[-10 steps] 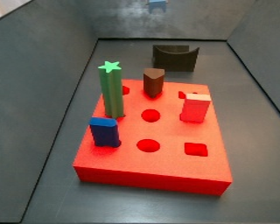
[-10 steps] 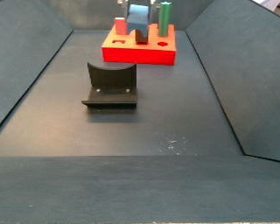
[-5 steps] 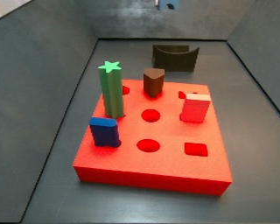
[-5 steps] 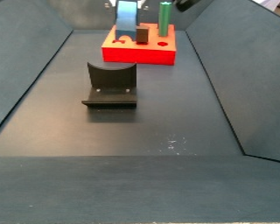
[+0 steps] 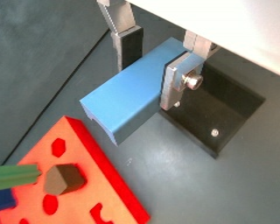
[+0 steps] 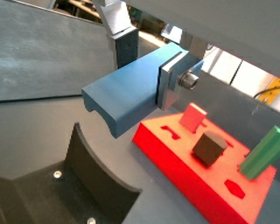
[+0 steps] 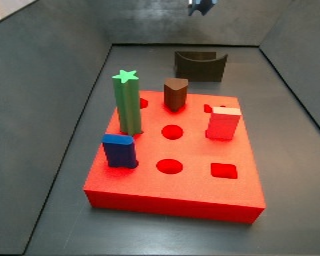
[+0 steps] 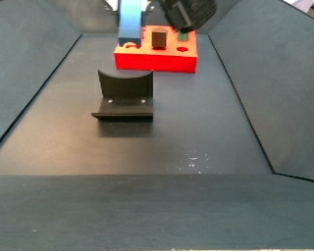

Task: Pick up the arch object. Move up. Place the arch object on the fixture. Regrasp the arch object. Rotate the arch object. Move to above the board. Insert the arch object.
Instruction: Place the arch object on the fixture.

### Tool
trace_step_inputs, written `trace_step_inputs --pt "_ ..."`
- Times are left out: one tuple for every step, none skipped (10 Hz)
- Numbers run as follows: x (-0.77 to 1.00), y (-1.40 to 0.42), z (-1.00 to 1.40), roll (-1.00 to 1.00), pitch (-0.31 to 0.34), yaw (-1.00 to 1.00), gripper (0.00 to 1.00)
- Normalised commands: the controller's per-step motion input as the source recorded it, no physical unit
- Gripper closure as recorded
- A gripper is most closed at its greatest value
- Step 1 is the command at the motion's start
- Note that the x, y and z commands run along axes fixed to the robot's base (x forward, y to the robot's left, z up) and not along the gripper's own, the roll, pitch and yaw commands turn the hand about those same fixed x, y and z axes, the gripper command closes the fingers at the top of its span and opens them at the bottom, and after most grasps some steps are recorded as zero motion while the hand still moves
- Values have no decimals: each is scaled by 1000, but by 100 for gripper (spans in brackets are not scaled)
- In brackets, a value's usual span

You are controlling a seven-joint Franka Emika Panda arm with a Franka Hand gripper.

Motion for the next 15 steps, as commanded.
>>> trace_step_inputs --pt "216 34 -15 -243 74 -132 100" --pt "159 133 -1000 -1000 117 -57 100" --pt "133 137 -1000 -1000 99 -52 100" --pt "144 138 -1000 -946 111 -93 100" --pt "162 138 -1000 -729 129 -108 100" --pt "168 141 -1000 -623 126 -116 100" --pt "175 144 -1000 -409 108 -134 100" --pt "180 140 -1000 -313 95 -140 100" --pt "193 137 -1000 -192 56 -148 100" --pt "175 125 -892 -177 42 -148 100" --pt "134 93 -639 -164 31 -137 100" --pt "123 79 -515 -160 21 -133 100" --pt "101 62 -290 -152 1 -116 100" --pt "81 -3 -185 -142 -5 -97 100" --pt "0 0 0 0 0 0 0"
